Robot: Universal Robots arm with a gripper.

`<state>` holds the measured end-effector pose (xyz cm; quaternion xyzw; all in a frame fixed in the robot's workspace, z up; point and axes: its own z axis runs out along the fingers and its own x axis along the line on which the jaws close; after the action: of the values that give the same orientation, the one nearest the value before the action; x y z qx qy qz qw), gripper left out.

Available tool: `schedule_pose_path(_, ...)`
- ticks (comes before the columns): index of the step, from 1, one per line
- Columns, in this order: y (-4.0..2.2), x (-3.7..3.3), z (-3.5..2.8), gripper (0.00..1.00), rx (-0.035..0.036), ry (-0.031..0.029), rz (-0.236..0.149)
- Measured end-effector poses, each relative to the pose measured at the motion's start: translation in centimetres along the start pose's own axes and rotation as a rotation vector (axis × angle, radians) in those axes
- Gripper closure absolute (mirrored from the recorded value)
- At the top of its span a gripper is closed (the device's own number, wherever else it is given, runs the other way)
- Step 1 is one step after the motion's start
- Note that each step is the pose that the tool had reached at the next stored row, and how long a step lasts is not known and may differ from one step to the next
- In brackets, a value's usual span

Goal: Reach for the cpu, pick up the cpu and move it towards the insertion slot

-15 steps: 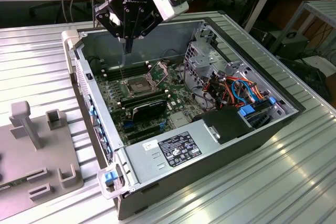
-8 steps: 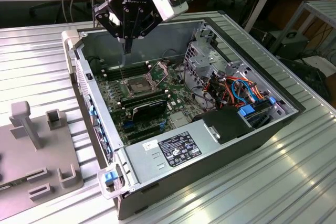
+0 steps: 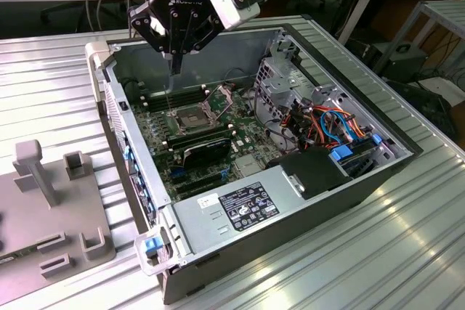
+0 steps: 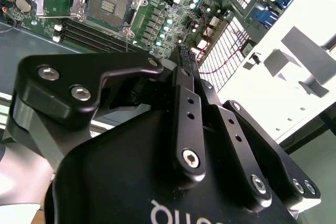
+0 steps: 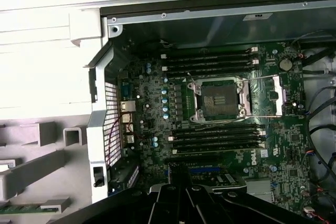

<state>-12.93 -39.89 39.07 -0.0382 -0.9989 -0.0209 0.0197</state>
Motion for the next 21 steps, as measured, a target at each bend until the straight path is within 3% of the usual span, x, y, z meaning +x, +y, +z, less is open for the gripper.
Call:
schedule_pose_path(12, -0.02, 0.21, 0.06, 0.89, 0.0005, 0.0061, 0.0)
schedule_pose_path(14, -0.04, 0.41, 0.11, 0.89, 0.001, 0.0116, 0.0)
schedule_pose_path(21, -0.04, 0.52, 0.13, 0.89, 0.0009, 0.0127, 0.0)
